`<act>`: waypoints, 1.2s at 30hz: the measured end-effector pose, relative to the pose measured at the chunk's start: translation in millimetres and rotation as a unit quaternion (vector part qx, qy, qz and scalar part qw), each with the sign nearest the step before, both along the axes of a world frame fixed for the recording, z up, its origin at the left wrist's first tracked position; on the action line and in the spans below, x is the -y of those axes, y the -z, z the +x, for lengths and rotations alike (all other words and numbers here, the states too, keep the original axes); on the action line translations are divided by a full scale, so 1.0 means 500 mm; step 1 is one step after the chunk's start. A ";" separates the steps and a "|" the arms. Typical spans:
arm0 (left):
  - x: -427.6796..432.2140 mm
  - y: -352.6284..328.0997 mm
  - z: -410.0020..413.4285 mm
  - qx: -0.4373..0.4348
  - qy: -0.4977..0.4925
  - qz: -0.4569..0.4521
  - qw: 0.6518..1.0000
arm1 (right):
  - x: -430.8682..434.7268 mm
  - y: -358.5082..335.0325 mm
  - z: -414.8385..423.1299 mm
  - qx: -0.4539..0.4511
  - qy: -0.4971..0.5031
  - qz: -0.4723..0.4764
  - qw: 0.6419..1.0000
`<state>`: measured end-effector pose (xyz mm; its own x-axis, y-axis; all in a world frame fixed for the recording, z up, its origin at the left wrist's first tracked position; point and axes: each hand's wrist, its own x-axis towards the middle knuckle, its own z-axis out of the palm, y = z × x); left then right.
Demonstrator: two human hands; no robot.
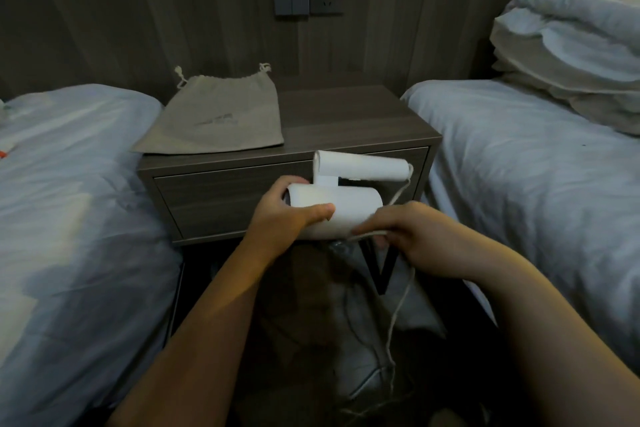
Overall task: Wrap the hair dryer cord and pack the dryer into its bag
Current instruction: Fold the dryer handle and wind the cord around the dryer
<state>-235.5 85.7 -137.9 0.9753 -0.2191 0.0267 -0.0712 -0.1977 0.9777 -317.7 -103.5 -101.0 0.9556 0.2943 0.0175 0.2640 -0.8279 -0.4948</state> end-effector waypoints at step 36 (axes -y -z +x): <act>-0.035 0.011 0.006 0.009 0.244 0.063 0.968 | 0.107 -0.030 0.000 -0.014 0.030 0.115 0.993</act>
<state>-232.4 103.4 -143.5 0.7545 -0.6562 -0.0142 -0.2029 -0.2538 0.9458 -317.7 -156.9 -86.0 0.9724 0.2278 0.0508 0.2008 -0.7056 -0.6796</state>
